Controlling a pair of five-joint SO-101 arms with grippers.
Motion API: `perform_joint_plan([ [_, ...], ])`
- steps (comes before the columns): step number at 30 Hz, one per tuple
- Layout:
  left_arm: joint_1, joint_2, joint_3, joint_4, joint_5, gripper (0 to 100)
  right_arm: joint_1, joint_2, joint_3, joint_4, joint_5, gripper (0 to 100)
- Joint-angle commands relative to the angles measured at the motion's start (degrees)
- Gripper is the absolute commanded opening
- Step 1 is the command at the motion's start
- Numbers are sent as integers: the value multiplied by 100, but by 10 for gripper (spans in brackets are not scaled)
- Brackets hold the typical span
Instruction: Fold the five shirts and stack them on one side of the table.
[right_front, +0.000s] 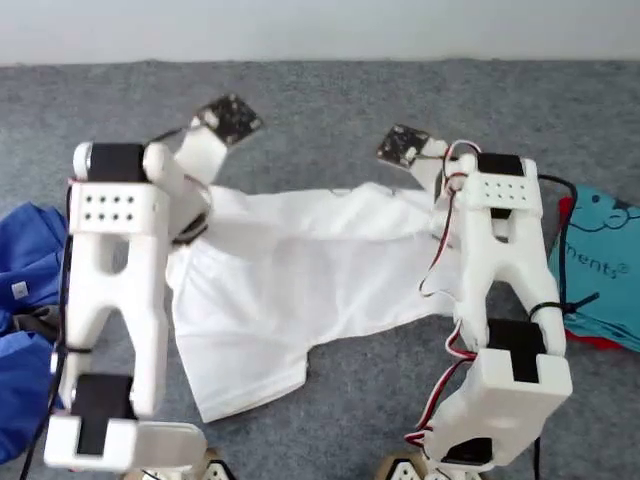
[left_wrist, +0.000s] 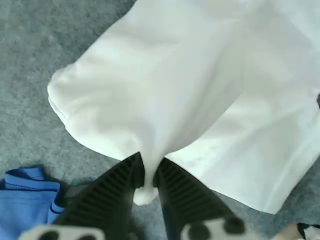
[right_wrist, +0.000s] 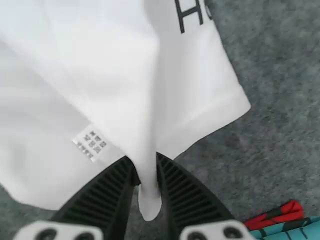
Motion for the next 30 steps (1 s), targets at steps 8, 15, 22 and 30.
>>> perform_joint_plan([
  [8, 651, -2453, 3635, 141, 79, 14, 242, -321, -563, 971, 369, 9],
  [15, 923, -2998, 4057, 123, 26, 14, 620, -303, -563, 980, 844, 9],
  [22, 914, -2910, 4444, 123, -123, 14, 681, -321, -554, 1147, 941, 9],
  [30, 923, -2910, 4444, 132, -220, 18, 708, -303, -536, 1446, 1248, 9],
])
